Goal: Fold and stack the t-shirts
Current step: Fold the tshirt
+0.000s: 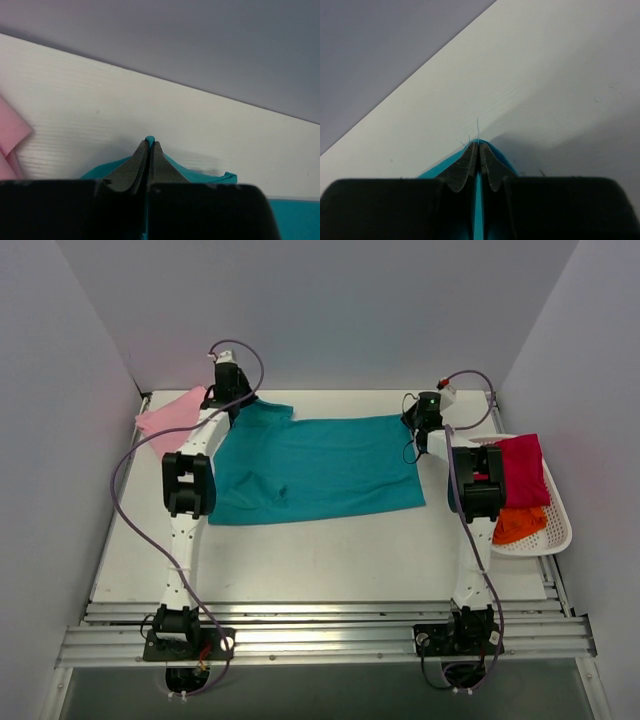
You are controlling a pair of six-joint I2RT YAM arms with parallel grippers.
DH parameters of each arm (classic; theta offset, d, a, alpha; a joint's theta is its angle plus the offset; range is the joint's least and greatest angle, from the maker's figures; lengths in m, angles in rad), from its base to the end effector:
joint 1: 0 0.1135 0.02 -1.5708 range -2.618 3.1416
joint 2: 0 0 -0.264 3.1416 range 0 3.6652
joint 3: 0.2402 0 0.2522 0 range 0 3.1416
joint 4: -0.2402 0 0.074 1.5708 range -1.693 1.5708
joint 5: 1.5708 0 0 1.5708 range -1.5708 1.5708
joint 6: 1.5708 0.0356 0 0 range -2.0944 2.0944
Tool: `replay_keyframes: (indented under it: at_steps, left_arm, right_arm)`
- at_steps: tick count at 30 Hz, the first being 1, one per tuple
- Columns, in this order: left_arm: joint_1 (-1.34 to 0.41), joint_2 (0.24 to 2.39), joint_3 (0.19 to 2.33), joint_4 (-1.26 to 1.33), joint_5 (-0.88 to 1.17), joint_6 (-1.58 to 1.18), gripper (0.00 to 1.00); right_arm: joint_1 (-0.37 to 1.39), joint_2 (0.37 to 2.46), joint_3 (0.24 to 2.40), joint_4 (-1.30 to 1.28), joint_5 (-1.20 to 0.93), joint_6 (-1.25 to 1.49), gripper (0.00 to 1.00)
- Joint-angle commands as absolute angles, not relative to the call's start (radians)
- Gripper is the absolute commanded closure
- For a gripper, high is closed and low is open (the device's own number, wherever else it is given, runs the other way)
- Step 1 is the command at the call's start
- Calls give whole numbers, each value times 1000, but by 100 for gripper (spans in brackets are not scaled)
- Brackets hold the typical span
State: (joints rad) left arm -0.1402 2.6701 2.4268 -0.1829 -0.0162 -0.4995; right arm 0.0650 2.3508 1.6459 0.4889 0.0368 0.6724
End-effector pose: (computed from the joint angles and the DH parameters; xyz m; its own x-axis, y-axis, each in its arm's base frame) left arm 0.6013 -0.0843 0.1873 -0.4193 -0.4245 -0.8025 -0.0862 0.8986 -0.4303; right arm 0.5371 0.0336 0.1647 -0.1854 0.6117 -0.7691 0.1105 0.7906 0.6022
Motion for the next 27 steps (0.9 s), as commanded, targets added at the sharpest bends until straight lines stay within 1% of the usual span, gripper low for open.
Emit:
replay_keyframes:
  at_steps: [1, 13, 27]
  left_arm:
    - [-132, 2516, 2363, -155, -2, -465, 98]
    - [-135, 2287, 2096, -124, -35, -440, 98]
    - [-138, 1976, 1547, 27, -112, -431, 98]
  right_arm:
    - [58, 2232, 1617, 515, 25, 670, 100]
    - [60, 2063, 1447, 529, 21, 672, 100]
    - [64, 1898, 1221, 549, 18, 672, 100]
